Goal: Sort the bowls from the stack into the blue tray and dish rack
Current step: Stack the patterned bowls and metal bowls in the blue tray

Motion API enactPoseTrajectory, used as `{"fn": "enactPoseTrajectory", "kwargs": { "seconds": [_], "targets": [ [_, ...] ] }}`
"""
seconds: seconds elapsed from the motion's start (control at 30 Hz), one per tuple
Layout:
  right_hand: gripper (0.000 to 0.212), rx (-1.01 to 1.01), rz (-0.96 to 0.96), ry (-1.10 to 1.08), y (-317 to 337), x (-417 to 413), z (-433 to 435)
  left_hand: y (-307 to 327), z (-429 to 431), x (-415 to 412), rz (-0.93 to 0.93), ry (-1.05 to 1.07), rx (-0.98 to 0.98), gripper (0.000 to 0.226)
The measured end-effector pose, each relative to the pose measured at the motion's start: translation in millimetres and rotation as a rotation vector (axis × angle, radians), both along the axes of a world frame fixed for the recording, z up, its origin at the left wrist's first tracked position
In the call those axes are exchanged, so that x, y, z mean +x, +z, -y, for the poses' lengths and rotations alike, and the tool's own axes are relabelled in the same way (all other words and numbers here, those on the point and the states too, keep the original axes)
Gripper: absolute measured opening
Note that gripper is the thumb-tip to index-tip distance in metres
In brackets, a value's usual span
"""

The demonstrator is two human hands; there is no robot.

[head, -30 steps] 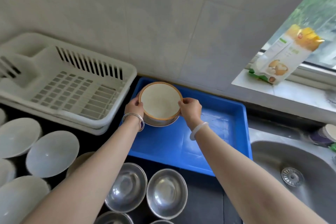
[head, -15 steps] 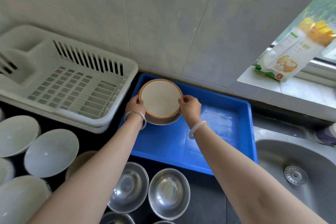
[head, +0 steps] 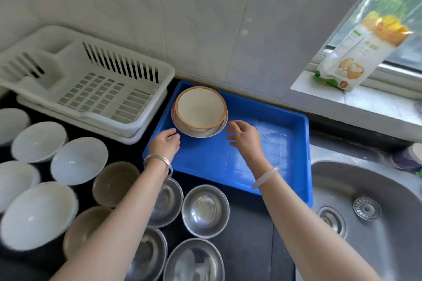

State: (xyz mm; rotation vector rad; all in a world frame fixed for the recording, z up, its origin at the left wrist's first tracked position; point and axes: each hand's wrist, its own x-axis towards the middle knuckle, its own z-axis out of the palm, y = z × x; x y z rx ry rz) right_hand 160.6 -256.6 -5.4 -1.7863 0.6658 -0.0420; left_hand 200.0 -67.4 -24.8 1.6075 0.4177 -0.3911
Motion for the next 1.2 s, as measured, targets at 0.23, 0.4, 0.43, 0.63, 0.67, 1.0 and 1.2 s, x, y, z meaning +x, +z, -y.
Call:
{"fn": "enactPoseTrajectory", "kwargs": {
  "seconds": [0.23,0.4,0.43,0.63,0.67,1.0,1.2],
  "targets": [
    [0.019,0.109,-0.061,0.111,-1.4,-102.3,-17.8,-3.5,-31.2,-119.2,-0.147,-0.155,0.158,0.012],
    [0.017,-0.072,-0.244,0.133,-32.5,-160.5,-20.9,-16.4,-45.9,-170.1,-0.122,-0.367,0.389,0.013],
    [0.017,-0.123,-0.289,0.153,-39.1,-167.1,-21.9,-18.0,-47.1,-175.0,-0.119,-0.398,0.407,0.019],
    [0.025,0.02,-0.377,0.156,-64.9,-168.7,-39.0,-25.4,-43.9,-178.7,-0.152,-0.58,0.505,0.031],
    [0.022,0.028,-0.377,0.148,-67.5,-166.3,-41.3,-26.5,-43.0,-178.3,-0.152,-0.59,0.52,0.03],
    [0.017,0.029,-0.29,0.005,-40.7,-172.4,-29.8,-32.5,-41.4,-174.1,-0.117,-0.594,0.609,0.02],
    [0.017,-0.005,-0.217,-0.044,-15.3,-183.0,-7.6,-33.7,-21.9,-169.3,-0.065,-0.472,0.502,0.016]
  ]
}}
